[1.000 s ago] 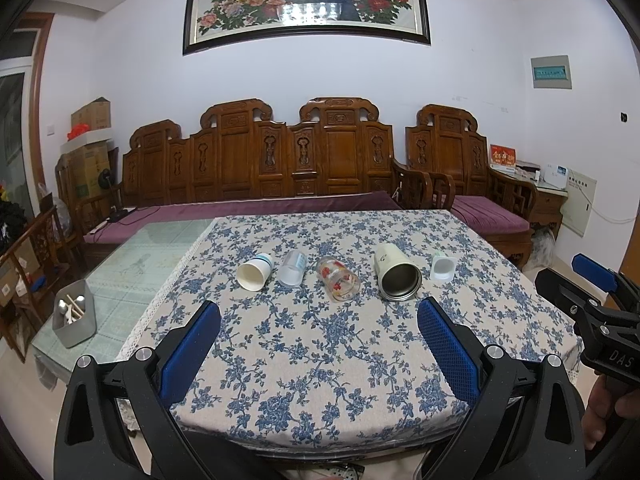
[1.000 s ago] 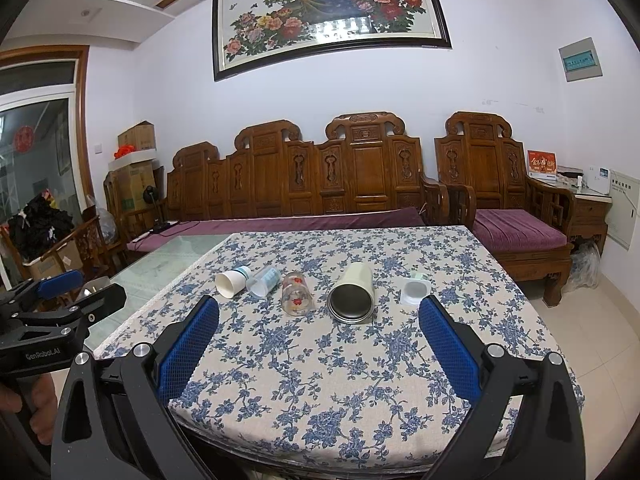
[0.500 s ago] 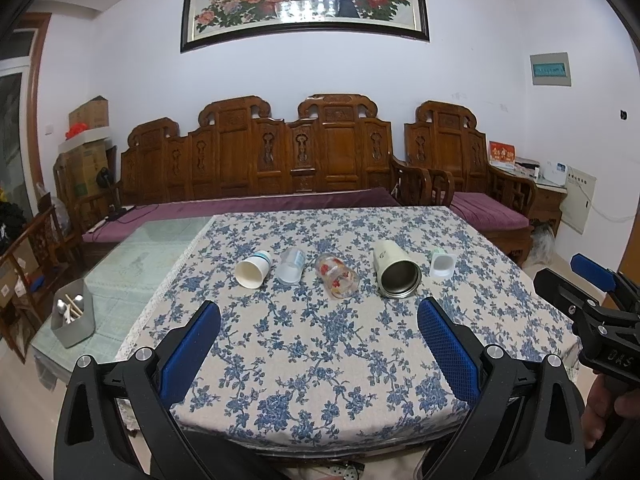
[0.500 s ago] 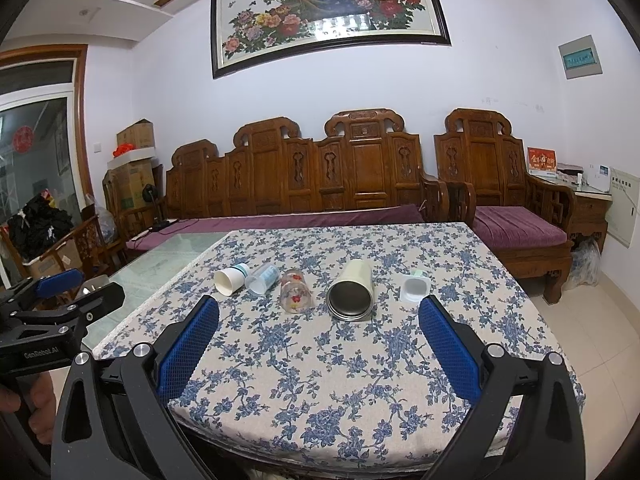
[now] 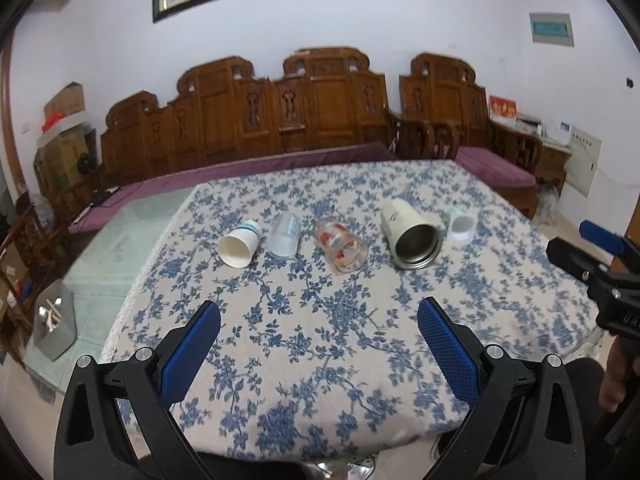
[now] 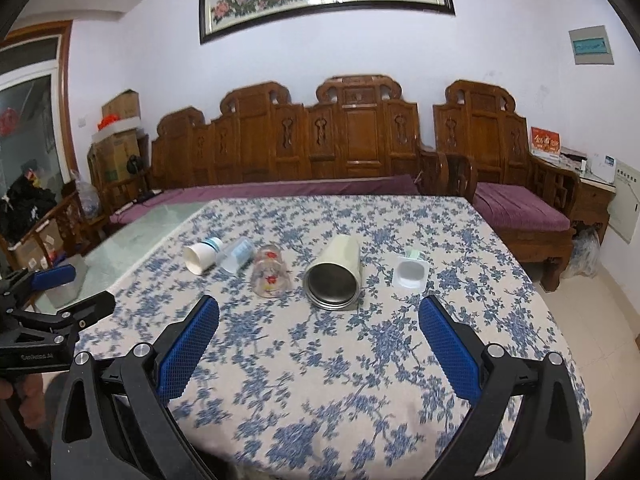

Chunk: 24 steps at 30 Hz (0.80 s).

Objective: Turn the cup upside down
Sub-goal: 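Move the right gripper to the cream cup and close on its body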

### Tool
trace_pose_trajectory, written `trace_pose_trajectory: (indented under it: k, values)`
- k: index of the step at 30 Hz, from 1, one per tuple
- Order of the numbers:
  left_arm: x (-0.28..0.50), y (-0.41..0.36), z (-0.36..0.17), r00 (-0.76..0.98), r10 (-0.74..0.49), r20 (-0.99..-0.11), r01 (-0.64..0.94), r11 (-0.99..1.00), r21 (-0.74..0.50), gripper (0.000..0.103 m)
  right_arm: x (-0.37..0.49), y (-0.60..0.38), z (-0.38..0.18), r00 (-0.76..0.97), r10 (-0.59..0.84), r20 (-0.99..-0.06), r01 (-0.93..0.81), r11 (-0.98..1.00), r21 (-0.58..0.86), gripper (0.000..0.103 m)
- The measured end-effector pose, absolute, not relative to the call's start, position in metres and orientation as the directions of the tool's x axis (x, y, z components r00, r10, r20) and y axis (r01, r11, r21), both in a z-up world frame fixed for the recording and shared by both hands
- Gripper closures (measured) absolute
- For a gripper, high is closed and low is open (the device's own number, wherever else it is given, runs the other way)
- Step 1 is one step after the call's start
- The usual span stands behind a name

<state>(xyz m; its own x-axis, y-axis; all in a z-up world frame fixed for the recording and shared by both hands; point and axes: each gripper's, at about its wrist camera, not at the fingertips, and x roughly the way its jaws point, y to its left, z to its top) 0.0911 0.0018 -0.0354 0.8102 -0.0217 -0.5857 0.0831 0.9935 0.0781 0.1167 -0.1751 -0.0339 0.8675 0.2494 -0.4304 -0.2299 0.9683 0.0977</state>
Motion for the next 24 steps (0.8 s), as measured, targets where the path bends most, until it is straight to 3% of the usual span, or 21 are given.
trace_pose_trajectory:
  k: [7, 16, 24]
  values:
    - [0.154, 0.008, -0.050, 0.773, -0.050, -0.632, 0.110, 0.992, 0.056, 0.008, 0.192, -0.179, -0.046, 0.841, 0.235, -0.487, -0.220, 0.971, 0.089, 0.002]
    - [0.228, 0.004, -0.079, 0.716, -0.094, -0.692, 0.180, 0.982, 0.053, 0.008, 0.285, -0.184, -0.059, 0.791, 0.216, -0.573, -0.219, 0.974, 0.064, 0.011]
    - [0.259, -0.010, -0.131, 0.622, -0.148, -0.769, 0.241, 0.970, 0.009, 0.008, 0.377, -0.164, -0.084, 0.656, 0.245, -0.714, -0.258, 0.962, 0.093, 0.015]
